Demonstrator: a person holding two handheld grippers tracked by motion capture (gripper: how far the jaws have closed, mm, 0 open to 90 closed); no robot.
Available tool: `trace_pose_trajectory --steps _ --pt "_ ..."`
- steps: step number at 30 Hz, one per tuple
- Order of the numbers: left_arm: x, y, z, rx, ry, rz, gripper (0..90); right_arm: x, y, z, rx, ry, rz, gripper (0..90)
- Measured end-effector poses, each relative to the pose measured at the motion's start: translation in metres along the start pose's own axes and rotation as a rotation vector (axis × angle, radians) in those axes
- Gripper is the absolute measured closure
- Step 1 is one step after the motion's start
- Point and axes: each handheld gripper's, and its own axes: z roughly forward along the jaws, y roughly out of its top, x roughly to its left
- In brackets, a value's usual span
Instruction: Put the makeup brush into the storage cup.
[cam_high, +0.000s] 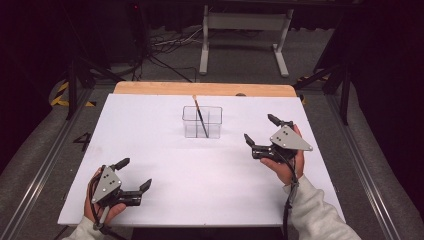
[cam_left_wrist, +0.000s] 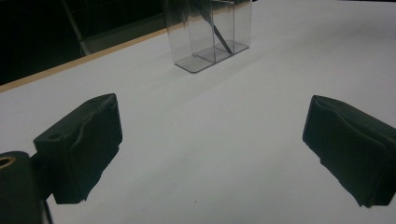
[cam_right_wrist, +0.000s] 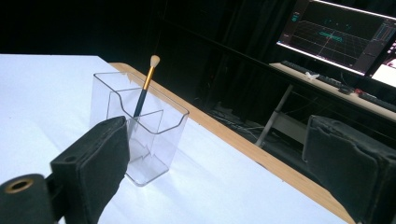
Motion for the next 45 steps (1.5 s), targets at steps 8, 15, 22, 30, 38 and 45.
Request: trace_pose_trajectory --steps 8,15,22,30,38,45 --pt "0.000 0.000 0.000 0.000 0.001 0.001 5.6 -0.001 -0.006 -0.007 0.012 -0.002 -0.004 8.1" --pt "0.000 0.000 0.000 0.000 0.000 0.000 5.6 -0.001 -0.011 -0.013 0.026 -0.001 -0.020 7.8" --pt "0.000 0.000 0.001 0.000 -0.001 0.000 5.6 -0.001 -0.016 -0.018 0.033 0.007 -0.025 7.6" --pt "0.000 0.000 0.001 0.007 -0.002 0.005 5.5 -0.005 -0.024 -0.026 0.043 0.002 -0.033 7.2" --pt "0.000 0.000 0.001 0.006 -0.002 0.007 5.6 -0.008 -0.032 -0.034 0.060 0.003 -0.037 7.1" --pt "0.000 0.000 0.001 0.003 -0.001 0.002 5.5 -0.009 -0.039 -0.041 0.068 0.011 -0.040 7.1"
